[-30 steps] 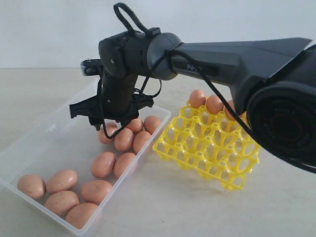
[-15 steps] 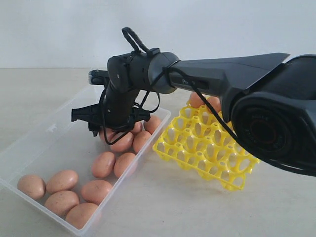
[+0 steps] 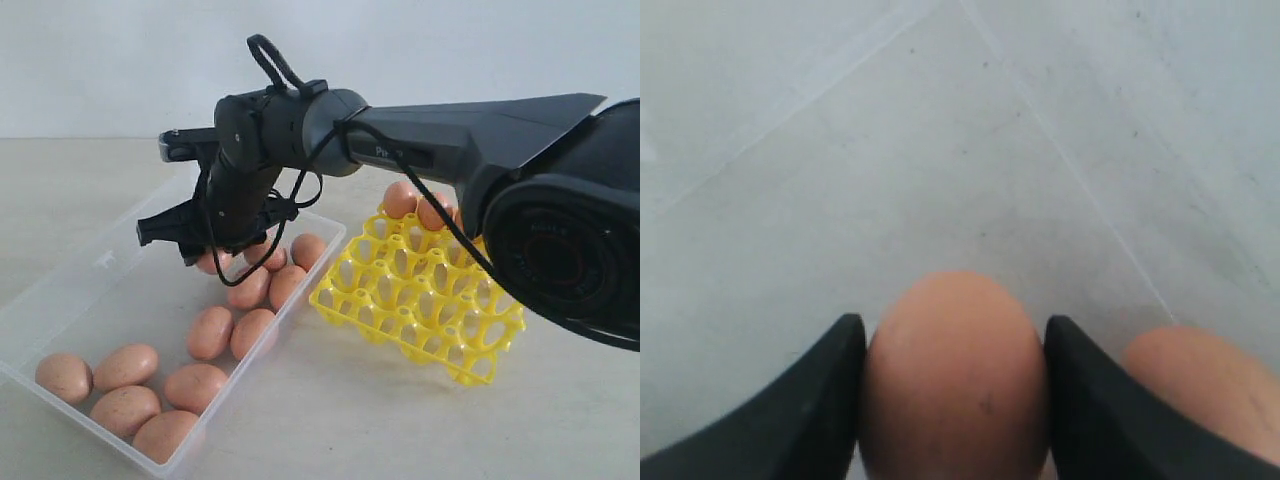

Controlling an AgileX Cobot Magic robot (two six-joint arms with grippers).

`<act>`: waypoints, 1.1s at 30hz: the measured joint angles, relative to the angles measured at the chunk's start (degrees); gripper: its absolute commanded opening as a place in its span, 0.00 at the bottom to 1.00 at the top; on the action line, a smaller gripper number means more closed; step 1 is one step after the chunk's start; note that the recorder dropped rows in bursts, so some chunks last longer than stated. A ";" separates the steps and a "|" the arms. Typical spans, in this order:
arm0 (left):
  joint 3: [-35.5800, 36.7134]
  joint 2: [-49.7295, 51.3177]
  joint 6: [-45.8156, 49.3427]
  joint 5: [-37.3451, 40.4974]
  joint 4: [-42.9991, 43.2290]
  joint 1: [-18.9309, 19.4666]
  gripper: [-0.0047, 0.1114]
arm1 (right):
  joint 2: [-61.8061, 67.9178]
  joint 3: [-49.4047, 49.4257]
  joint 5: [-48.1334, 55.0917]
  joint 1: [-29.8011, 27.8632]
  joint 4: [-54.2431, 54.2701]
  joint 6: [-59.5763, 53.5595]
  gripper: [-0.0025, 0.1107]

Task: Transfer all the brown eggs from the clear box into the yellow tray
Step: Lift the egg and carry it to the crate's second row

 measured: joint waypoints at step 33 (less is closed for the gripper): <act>0.00 0.00 0.00 0.00 0.00 0.00 0.05 | -24.17 44.10 -108.62 -47.97 -71.48 66.80 0.02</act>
